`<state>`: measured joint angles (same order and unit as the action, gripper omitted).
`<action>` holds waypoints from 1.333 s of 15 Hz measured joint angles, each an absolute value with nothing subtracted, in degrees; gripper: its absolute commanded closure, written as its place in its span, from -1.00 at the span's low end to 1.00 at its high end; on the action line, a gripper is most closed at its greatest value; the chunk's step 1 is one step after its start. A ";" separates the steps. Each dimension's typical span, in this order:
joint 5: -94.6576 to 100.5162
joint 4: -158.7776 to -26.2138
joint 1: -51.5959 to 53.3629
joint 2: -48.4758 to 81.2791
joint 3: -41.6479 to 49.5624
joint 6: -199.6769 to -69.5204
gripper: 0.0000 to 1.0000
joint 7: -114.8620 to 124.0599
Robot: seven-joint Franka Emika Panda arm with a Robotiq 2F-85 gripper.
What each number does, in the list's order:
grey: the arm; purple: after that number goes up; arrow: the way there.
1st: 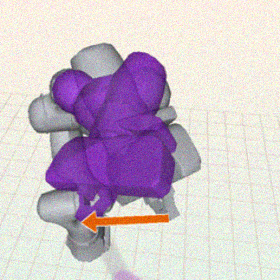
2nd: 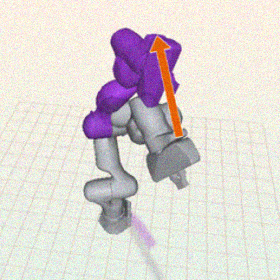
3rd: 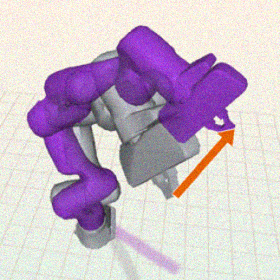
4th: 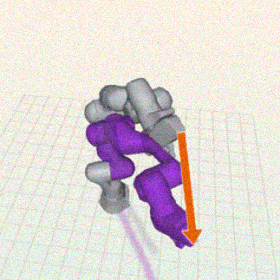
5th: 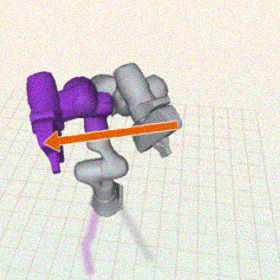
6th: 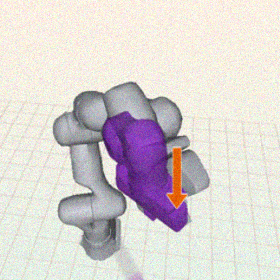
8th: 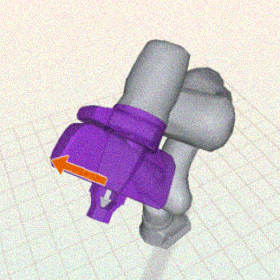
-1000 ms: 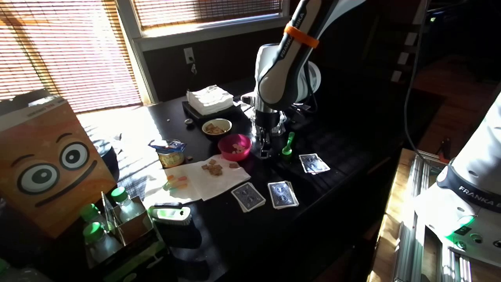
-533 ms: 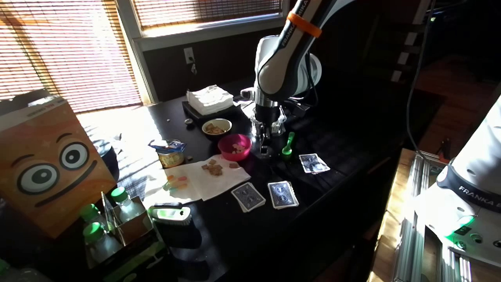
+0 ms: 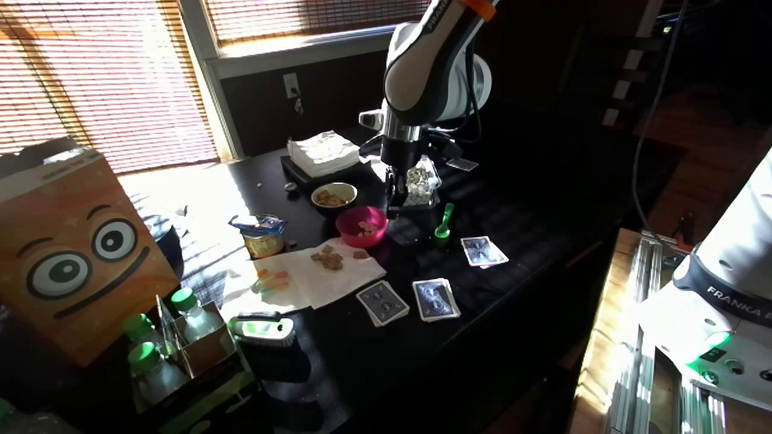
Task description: Empty the contents of the pink bowl into the clear container
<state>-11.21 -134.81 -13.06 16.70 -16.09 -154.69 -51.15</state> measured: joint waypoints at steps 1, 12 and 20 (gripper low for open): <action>-11.25 -134.07 -12.61 16.28 -16.12 -154.42 0.98 -51.25; -6.18 -124.78 -5.81 22.38 -11.52 -154.34 -0.28 -50.66; -4.11 -123.27 -4.34 23.96 -7.32 -153.52 -1.00 -40.03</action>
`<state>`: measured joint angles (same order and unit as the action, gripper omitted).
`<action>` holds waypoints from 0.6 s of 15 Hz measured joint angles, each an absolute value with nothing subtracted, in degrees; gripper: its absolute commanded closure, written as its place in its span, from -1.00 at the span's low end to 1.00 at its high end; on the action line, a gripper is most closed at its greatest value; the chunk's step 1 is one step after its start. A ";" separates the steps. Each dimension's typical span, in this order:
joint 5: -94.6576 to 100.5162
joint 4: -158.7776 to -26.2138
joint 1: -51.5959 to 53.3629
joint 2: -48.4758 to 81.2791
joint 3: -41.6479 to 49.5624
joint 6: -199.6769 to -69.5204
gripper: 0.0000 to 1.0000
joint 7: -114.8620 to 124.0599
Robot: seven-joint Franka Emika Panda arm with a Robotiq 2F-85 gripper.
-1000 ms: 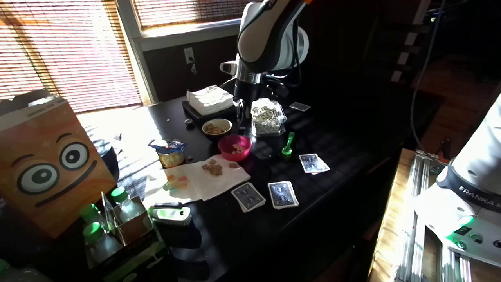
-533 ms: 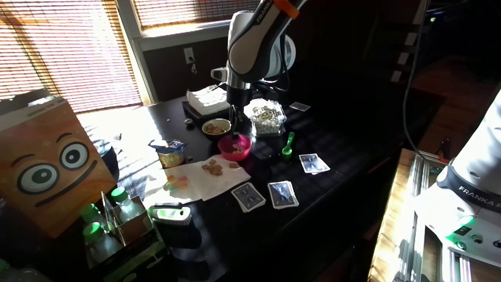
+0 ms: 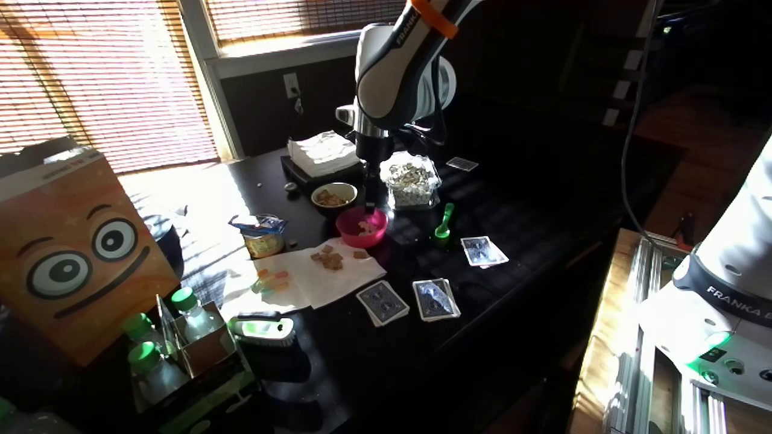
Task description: Empty the contents of the pink bowl into the clear container
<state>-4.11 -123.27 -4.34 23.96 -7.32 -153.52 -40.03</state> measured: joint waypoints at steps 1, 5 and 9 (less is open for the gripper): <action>-3.47 -123.26 -3.78 23.97 -6.28 -152.61 -1.00 -36.79; -2.59 -123.22 -2.97 24.37 -4.81 -148.71 -1.00 -26.59; -2.88 -122.87 -3.00 25.43 -5.24 -147.05 -0.33 -22.15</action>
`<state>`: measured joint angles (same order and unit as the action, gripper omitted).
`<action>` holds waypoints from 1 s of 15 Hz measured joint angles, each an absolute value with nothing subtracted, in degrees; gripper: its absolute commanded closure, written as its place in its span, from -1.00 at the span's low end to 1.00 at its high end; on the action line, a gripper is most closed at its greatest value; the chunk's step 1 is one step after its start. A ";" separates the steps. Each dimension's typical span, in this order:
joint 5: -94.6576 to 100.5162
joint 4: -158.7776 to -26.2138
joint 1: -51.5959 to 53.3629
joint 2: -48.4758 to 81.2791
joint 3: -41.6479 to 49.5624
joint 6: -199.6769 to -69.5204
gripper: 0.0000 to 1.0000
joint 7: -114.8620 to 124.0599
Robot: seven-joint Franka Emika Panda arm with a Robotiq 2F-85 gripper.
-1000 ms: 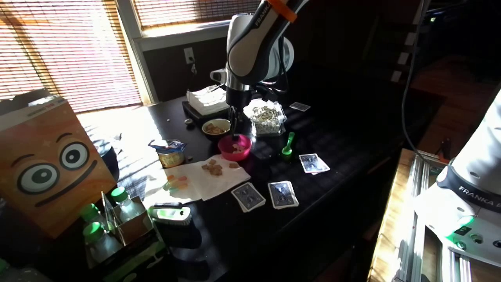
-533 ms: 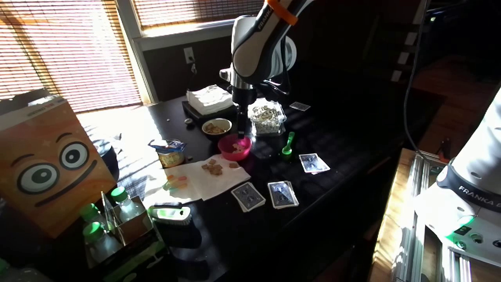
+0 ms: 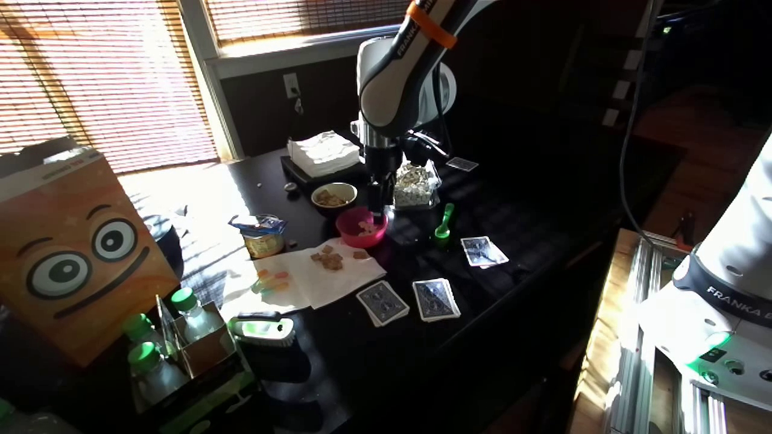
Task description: Empty the contents of the pink bowl into the clear container
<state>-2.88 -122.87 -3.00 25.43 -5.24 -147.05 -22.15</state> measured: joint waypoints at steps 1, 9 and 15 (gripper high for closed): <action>-2.96 -122.72 -3.00 25.76 -5.35 -146.96 -0.19 -21.49; -5.12 -122.07 -3.49 27.72 -6.03 -146.96 0.08 -18.46; -5.26 -121.91 -3.60 27.92 -6.03 -146.96 -0.21 -17.16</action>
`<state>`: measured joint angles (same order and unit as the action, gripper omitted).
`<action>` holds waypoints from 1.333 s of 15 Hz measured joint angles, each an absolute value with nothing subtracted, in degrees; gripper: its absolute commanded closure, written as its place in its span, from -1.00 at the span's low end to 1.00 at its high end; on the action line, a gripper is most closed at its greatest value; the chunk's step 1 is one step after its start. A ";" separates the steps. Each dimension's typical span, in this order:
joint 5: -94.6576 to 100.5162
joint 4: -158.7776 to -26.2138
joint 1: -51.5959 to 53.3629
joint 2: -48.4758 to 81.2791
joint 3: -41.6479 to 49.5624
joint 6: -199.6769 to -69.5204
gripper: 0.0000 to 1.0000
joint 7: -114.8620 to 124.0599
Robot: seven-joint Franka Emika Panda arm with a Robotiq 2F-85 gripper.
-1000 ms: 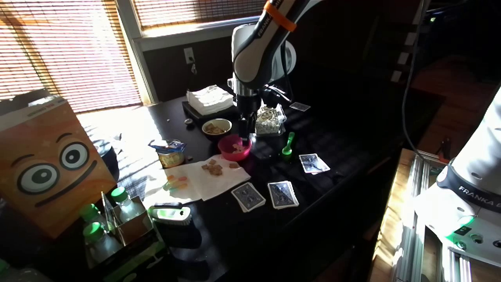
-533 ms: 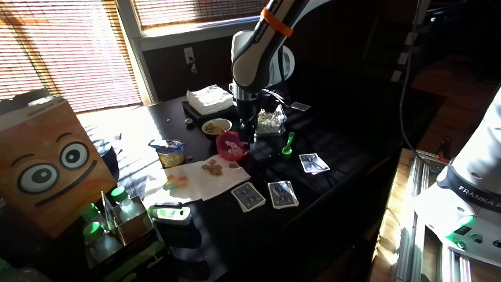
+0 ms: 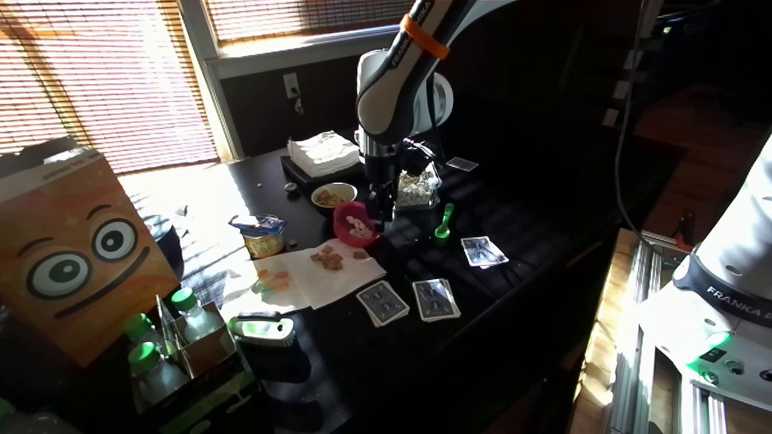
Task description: Empty the contents of the pink bowl into the clear container
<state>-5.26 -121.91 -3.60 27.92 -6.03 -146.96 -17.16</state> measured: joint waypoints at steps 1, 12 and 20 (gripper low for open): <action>-5.26 -121.89 -3.60 27.92 -6.03 -146.96 -0.21 -17.12; -9.83 -120.54 -4.38 28.35 -6.66 -146.96 -0.12 -16.79; -12.81 -118.67 -5.24 30.20 -7.30 -146.96 -0.14 -15.80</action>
